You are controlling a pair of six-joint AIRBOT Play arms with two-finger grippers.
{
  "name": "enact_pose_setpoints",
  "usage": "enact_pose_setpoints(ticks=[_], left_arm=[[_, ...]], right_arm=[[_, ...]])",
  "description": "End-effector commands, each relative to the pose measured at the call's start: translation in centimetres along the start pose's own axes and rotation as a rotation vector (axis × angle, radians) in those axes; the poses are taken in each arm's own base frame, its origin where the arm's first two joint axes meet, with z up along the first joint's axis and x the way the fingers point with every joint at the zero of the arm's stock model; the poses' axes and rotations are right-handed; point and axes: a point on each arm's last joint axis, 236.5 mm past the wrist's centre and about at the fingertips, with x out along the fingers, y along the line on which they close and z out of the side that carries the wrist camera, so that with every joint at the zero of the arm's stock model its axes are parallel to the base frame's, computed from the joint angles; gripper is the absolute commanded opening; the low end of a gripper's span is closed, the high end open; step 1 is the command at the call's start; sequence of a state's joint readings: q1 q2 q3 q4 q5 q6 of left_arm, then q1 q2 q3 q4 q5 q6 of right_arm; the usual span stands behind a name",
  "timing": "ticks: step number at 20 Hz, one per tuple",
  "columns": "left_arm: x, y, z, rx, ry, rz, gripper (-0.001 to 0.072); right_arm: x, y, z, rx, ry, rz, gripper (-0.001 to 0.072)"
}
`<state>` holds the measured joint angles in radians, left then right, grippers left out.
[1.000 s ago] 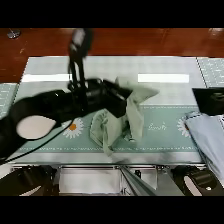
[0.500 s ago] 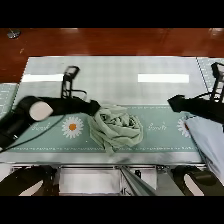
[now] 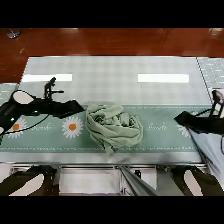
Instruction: Fold the shirts.
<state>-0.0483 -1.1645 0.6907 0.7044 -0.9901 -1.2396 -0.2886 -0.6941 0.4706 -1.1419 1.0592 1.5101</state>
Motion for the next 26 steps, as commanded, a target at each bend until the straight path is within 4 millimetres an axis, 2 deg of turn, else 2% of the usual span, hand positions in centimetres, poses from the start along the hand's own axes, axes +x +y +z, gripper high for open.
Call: enact_pose_setpoints(ticks=[1, 4, 5, 6, 7, 11, 14, 17, 18, 19, 20, 21, 22, 23, 24, 26], left_arm=[[3.1, -3.6, 1.4, -0.049, -0.044, -0.238, 0.0697], [5.7, -4.3, 0.5, -0.05, 0.027, -0.242, 0.0696], [6.1, -4.6, 0.3, -0.043, 0.042, -0.246, 0.0636], [6.3, -5.0, 0.2, -0.034, 0.051, -0.251, 0.0232], [6.2, -5.3, 0.3, -0.024, 0.05, -0.257, 0.0042], [5.3, -7.1, 1.0, 0.017, 0.053, -0.297, 0.0033], [5.0, -7.7, 1.1, 0.03, 0.053, -0.309, 0.0033], [4.9, -7.8, 1.1, 0.033, 0.053, -0.312, 0.0033], [4.7, -8.0, 1.1, 0.039, 0.048, -0.315, 0.0033], [4.2, -8.4, 1.3, 0.051, 0.037, -0.318, 0.0033], [3.5, -9.0, 1.7, 0.075, 0.017, -0.326, 0.0033], [2.3, -9.9, 2.4, 0.101, -0.009, -0.343, 0.0033], [0.3, -11.3, 3.7, 0.142, -0.056, -0.364, 0.0033], [-2.2, -12.9, 5.2, 0.192, -0.12, -0.384, 0.0033], [-5.5, -15.1, 7.1, 0.258, -0.21, -0.4, 0.0033], [-13.1, -19.9, 10.3, 0.405, -0.411, -0.422, 0.0032]], right_arm=[[2.3, 4.5, -4.4, -0.007, 0.104, 0.213, 0.0627], [2.8, 6.7, -6.1, -0.092, 0.144, 0.235, 0.0627], [2.9, 7.4, -6.7, -0.101, 0.156, 0.242, 0.0627], [2.9, 8.0, -7.3, -0.118, 0.169, 0.249, 0.0627], [3.0, 8.6, -7.7, -0.135, 0.176, 0.256, 0.0627], [4.8, 9.9, -10.6, -0.145, 0.291, 0.258, 0.0627], [6.7, 11.5, -12.3, -0.122, 0.367, 0.298, 0.0627], [8.2, 13.5, -13.0, -0.136, 0.414, 0.331, 0.0617], [8.7, 14.2, -12.7, -0.157, 0.417, 0.342, 0.0567], [9.1, 14.9, -12.2, -0.174, 0.418, 0.344, 0.0368], [9.2, 15.5, -11.6, -0.204, 0.417, 0.354, 0.0091], [8.9, 16.4, -10.5, -0.267, 0.402, 0.367, 0.0026], [7.9, 17.5, -8.5, -0.332, 0.375, 0.375, 0.0025], [6.0, 18.9, -5.6, -0.394, 0.331, 0.379, 0.0025], [3.6, 20.3, -2.1, -0.441, 0.263, 0.368, 0.0025], [-3.6, 23.5, 6.4, -0.527, 0.033, 0.332, 0.0025]])
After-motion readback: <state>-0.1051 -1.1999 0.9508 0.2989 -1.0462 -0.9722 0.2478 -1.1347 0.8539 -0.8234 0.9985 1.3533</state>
